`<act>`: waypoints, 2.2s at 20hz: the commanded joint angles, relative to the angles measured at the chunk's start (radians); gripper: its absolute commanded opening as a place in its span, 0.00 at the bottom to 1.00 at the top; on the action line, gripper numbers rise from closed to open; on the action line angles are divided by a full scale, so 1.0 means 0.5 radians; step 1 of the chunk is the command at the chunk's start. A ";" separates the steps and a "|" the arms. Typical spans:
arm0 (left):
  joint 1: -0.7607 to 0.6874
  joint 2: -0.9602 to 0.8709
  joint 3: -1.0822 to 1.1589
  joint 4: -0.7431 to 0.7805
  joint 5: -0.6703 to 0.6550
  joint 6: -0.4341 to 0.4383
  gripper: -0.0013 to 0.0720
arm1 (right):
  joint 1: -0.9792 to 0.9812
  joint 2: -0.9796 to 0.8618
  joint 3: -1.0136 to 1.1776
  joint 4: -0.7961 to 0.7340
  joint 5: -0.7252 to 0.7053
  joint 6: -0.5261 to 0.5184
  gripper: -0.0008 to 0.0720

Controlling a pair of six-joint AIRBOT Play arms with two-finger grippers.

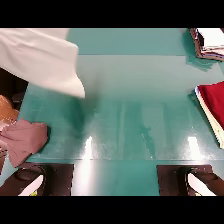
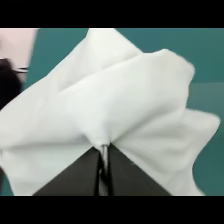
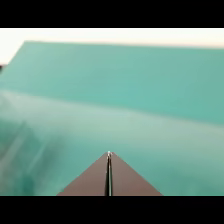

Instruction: Fold the shirts.

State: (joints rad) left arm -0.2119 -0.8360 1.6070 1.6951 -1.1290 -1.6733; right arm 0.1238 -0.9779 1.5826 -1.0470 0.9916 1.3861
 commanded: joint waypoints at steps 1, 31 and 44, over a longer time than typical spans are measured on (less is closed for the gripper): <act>-0.469 -0.167 0.087 -0.025 -0.159 -0.037 0.04 | 0.002 0.089 0.002 -0.006 -0.117 0.000 0.04; -0.179 -1.536 -0.818 -1.574 0.620 0.523 0.72 | 0.002 0.100 -0.001 -0.007 0.106 0.001 0.04; 0.242 -1.135 -0.388 -1.130 0.411 0.575 0.05 | 0.005 -0.103 -0.768 -0.335 0.775 0.250 0.05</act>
State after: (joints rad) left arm -0.1417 -1.4681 1.3632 1.0344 -0.9062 -1.3960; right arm 0.1234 -1.0149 1.3766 -1.1835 1.3594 1.4834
